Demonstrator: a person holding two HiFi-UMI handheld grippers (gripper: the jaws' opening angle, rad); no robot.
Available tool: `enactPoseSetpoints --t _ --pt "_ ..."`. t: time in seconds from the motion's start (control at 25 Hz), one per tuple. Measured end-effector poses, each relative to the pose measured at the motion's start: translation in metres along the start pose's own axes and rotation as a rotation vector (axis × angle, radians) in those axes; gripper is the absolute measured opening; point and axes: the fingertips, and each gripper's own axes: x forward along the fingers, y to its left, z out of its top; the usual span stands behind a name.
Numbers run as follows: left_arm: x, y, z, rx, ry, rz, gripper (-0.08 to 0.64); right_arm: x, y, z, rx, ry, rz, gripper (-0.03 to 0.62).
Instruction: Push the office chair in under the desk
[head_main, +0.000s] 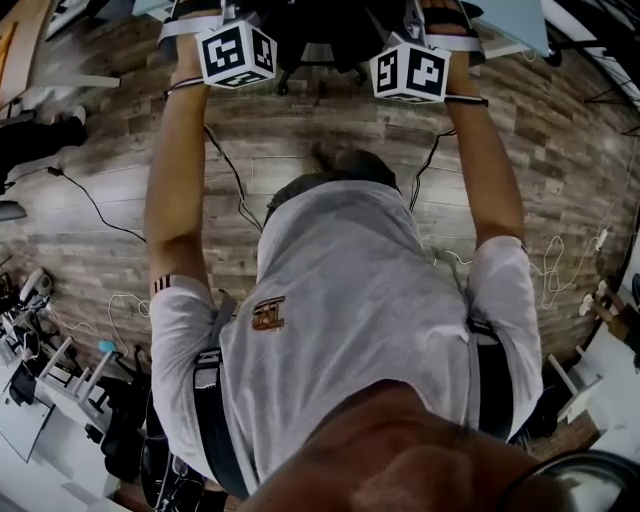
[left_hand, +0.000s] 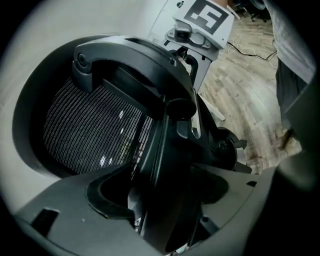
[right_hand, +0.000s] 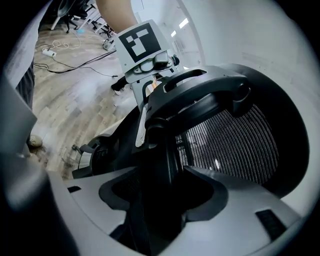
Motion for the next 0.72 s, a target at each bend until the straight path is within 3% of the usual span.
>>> enactPoseSetpoints --t 0.4,0.72 --pt "0.045 0.025 0.004 -0.009 0.046 0.003 0.342 0.033 -0.028 -0.028 -0.014 0.014 0.016 0.258" --pt "0.059 0.032 0.01 -0.02 0.036 0.018 0.345 0.041 -0.037 -0.039 -0.016 -0.051 0.018 0.259"
